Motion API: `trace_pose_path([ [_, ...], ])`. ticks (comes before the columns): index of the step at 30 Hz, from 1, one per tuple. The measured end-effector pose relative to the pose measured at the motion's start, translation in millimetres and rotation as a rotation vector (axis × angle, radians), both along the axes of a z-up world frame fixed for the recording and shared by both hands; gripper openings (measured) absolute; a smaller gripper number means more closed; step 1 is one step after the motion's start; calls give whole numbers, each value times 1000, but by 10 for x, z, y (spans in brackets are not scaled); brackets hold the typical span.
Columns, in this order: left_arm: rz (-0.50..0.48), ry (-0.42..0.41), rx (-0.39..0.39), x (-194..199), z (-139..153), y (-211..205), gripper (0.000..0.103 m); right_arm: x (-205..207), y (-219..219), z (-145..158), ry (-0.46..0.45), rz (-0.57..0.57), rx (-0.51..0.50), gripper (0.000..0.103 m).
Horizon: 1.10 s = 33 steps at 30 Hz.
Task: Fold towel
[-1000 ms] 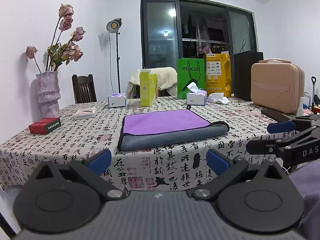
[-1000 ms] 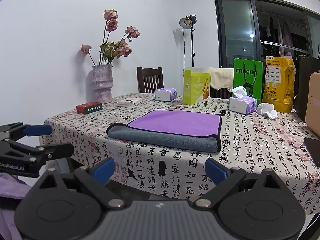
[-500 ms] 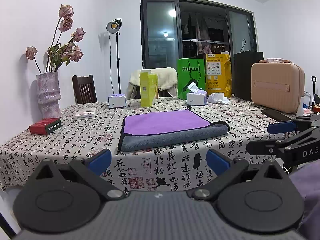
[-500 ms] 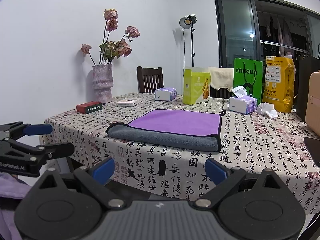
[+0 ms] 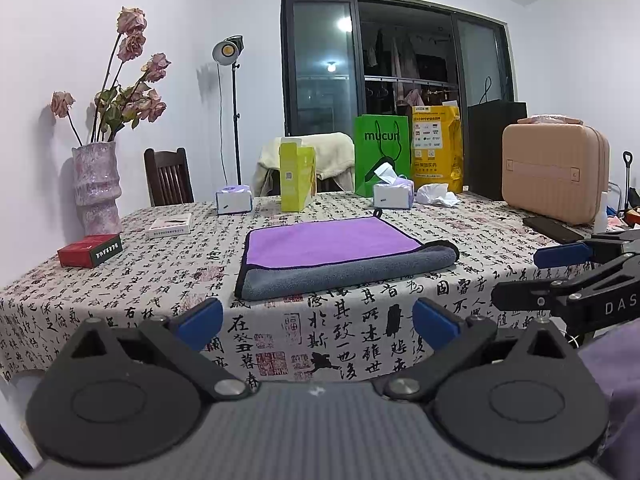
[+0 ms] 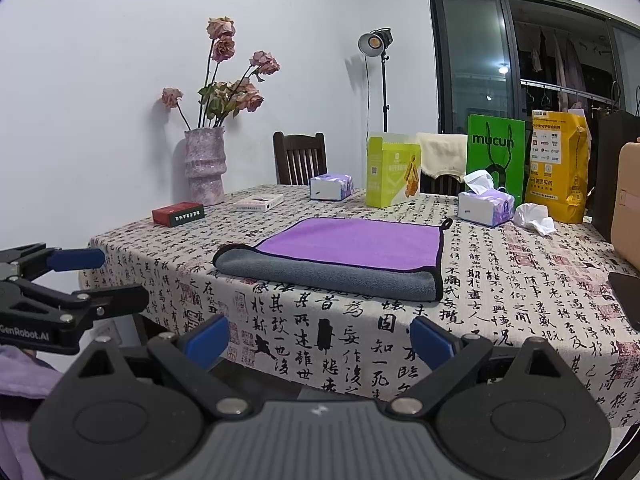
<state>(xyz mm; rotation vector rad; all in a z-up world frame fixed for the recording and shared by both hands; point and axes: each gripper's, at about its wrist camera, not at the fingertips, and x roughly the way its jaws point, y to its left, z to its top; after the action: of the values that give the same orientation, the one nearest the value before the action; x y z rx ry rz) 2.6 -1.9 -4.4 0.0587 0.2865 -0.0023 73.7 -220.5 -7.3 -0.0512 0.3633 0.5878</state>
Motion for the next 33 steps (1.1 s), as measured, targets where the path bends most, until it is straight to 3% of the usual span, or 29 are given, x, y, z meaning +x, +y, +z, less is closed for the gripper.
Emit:
trace_pose_path([
  [18, 23, 24, 16, 97, -154, 19, 103, 81, -59, -121, -18, -57, -16, 97],
  [25, 85, 34, -20, 314, -244, 246, 103, 303, -110, -230, -21, -121, -28, 97],
  [33, 51, 54, 22, 707, -347, 375, 103, 638, -96, -319, -62, -108, -78, 96],
])
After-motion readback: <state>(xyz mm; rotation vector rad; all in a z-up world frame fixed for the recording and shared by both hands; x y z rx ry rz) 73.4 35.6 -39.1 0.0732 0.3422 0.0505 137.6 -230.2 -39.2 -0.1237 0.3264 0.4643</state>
